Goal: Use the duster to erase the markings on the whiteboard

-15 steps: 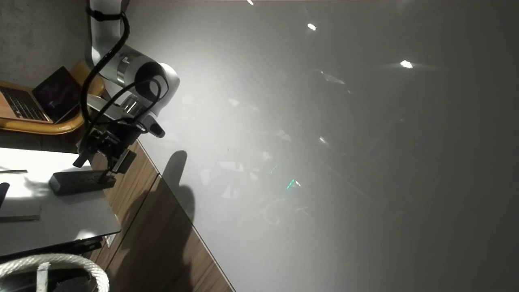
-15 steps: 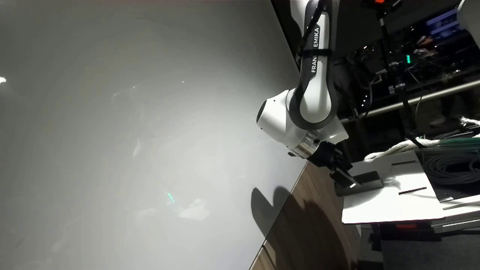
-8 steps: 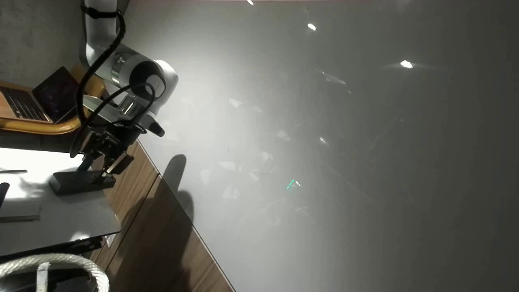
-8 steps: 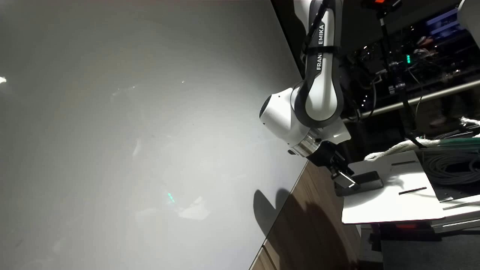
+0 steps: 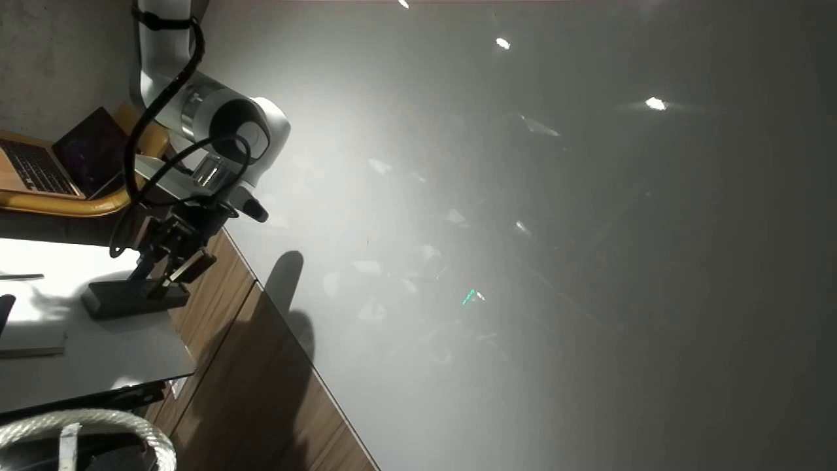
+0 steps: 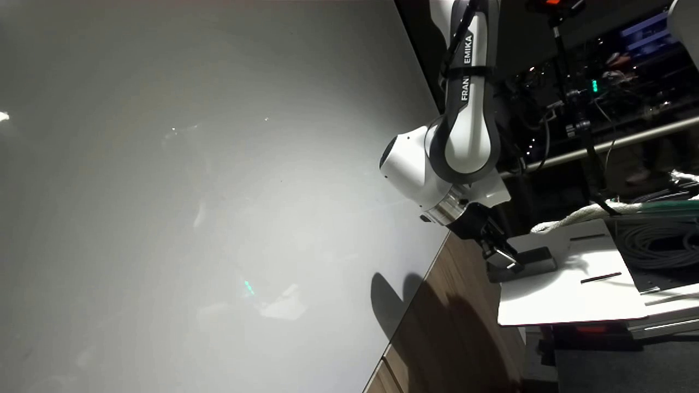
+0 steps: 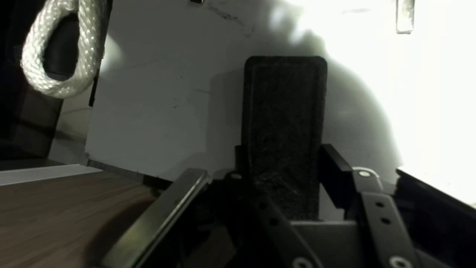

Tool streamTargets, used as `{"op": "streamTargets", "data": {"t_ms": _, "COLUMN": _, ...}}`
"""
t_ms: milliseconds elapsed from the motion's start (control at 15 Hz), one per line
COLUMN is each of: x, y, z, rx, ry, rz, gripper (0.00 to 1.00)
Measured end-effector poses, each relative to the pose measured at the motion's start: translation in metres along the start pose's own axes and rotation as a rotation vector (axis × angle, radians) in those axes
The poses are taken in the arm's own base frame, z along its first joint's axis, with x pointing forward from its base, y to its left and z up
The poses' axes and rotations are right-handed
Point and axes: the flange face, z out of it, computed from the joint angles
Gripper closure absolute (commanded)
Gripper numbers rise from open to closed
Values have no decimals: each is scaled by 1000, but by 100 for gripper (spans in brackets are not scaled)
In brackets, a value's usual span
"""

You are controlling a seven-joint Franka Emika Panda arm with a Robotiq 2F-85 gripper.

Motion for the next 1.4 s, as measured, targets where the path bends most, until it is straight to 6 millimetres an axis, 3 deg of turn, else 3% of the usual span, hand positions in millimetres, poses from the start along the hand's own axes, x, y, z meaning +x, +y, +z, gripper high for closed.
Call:
{"op": "streamTargets", "data": {"t_ms": 467, "x": 2, "y": 15, "z": -18, "rx": -20, "ry": 44, "rz": 85, "gripper": 76}}
{"op": "streamTargets", "data": {"t_ms": 933, "x": -2, "y": 4, "z": -18, "rx": -65, "ry": -16, "rz": 171, "gripper": 76}}
{"op": "streamTargets", "data": {"t_ms": 1400, "x": 13, "y": 7, "z": -26, "rx": -61, "ry": -18, "rz": 183, "gripper": 76}}
